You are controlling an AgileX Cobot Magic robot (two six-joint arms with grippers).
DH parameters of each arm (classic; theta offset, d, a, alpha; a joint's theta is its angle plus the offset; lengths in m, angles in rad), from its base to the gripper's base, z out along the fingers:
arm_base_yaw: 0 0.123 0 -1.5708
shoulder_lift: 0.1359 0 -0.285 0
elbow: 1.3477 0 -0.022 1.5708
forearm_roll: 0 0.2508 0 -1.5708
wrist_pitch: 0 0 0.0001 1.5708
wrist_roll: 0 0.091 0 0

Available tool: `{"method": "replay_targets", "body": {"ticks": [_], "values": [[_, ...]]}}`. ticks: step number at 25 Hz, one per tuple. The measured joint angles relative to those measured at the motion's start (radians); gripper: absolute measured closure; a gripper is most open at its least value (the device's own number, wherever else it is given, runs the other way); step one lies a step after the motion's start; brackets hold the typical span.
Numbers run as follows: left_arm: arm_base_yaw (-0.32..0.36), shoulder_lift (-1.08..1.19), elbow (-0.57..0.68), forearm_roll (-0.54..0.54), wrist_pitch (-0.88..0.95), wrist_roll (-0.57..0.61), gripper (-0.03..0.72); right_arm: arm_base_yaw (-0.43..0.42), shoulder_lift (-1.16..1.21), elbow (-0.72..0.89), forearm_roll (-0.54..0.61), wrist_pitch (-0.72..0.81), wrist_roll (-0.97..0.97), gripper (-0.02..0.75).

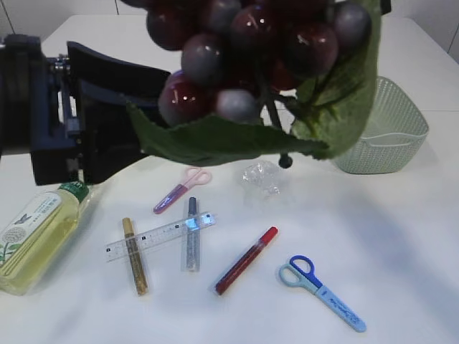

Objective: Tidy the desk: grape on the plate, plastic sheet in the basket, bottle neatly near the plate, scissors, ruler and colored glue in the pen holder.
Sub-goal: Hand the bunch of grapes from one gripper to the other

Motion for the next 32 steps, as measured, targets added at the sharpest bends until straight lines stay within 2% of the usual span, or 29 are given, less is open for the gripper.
{"method": "replay_targets", "body": {"ticks": [6,17,26,32], "values": [[-0.029,0.014,-0.054,-0.004,-0.004,0.002,0.081,0.0,0.0,0.0,0.0,0.0,0.004,0.568],[-0.031,0.112,-0.168,-0.006,0.038,0.003,0.085,0.012,0.0,0.0,0.0,0.0,0.004,0.568],[-0.129,0.207,-0.218,-0.006,0.022,0.003,0.098,0.012,0.0,0.0,0.012,0.002,0.004,0.568],[-0.134,0.222,-0.225,-0.006,0.008,0.003,0.174,0.012,0.0,0.0,0.014,0.002,-0.003,0.568]]}}
